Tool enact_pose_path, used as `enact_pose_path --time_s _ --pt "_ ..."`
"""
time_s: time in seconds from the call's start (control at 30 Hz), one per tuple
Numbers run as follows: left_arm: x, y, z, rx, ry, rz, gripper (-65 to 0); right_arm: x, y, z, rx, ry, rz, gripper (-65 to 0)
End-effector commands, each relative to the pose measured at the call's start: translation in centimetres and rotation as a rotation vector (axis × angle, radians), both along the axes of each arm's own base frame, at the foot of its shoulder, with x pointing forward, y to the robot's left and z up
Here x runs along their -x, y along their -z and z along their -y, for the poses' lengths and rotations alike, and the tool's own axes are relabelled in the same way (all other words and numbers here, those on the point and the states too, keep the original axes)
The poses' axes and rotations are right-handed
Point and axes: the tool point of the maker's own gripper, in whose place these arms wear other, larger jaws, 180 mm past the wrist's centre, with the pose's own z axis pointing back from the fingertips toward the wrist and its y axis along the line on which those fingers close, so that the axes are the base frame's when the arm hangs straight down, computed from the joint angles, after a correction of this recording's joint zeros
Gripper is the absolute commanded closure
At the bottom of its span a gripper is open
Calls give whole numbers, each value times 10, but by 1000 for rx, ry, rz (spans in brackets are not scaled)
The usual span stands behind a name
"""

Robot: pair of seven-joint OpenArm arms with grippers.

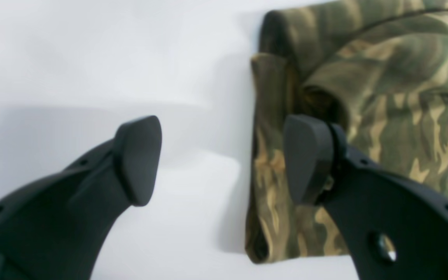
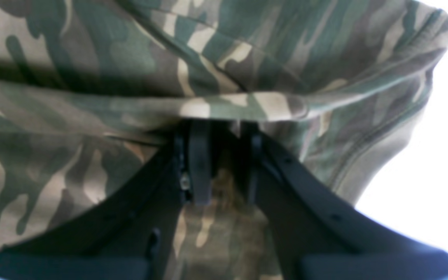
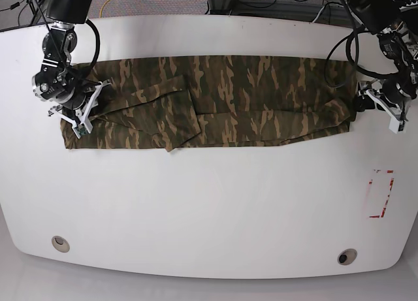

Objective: Fold the T-shirt properly
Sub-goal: 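Pull the folded strip with both grippers away from the table edge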

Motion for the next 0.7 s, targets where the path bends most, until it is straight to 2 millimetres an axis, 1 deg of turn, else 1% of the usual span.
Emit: enact_pose_path --time_s 0.0,0.1,0.2,0.3,0.33,0.43,0.67 --pt "-9 -4 2 44 -2 43 -458 -10 -13 7 14 6 42 -116" --pt "-8 1 6 76 -5 39 -458 -10 -12 5 9 6 42 -116" --pt "-9 4 13 94 12 32 -458 -10 -10 -2 -4 7 42 -116" --pt "-13 7 27 117 54 30 -458 -10 -9 -3 -7 7 42 -116" --pt "-14 8 35 128 76 28 -458 -10 -9 -4 -9 7 42 -116" --pt "-10 12 47 158 103 21 -458 -10 -8 -5 -13 8 42 -116" --pt "-13 10 68 218 153 44 -458 -9 -8 -6 -14 8 40 -116"
